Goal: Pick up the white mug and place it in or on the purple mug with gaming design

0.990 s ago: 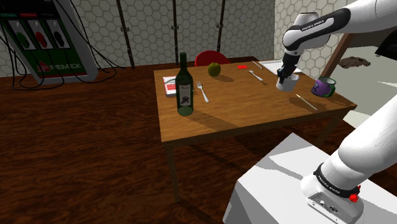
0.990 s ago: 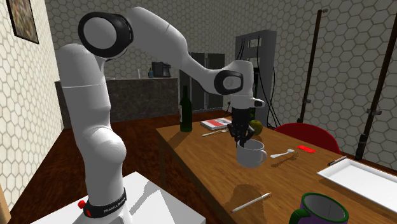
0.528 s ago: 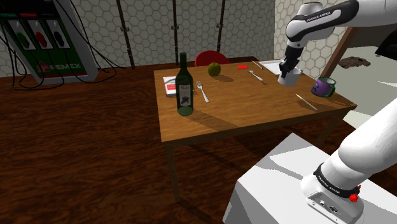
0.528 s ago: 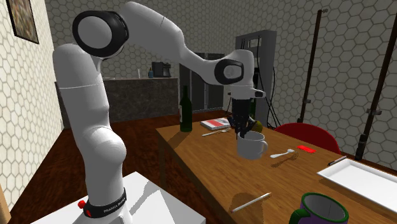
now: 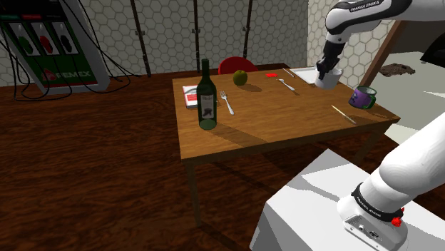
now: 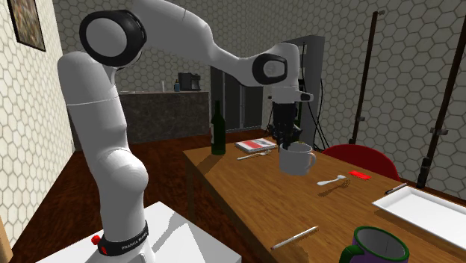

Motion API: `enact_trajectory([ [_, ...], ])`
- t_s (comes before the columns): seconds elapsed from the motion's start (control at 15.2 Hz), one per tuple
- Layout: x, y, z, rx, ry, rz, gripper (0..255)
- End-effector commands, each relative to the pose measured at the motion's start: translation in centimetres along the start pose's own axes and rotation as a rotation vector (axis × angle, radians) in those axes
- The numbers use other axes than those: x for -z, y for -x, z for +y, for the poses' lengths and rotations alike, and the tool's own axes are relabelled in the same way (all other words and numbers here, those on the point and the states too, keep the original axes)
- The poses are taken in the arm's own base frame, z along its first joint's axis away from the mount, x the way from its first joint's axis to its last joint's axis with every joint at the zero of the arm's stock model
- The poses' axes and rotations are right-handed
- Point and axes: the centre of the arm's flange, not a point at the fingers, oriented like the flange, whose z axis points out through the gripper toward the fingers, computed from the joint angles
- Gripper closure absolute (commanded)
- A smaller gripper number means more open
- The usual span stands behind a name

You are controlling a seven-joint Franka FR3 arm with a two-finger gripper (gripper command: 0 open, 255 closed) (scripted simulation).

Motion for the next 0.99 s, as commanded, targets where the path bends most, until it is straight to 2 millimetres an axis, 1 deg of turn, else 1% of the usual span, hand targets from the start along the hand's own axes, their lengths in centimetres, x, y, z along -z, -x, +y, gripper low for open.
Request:
enact_trajectory([
  [0.0,1.1,0.0,0.1,0.000,0.000,0.000,255],
  [0.2,2.4,0.0,0.1,0.000,0.000,0.000,255],
  [0.92,2.9,5.1,13.7,0.000,0.000,0.000,255],
])
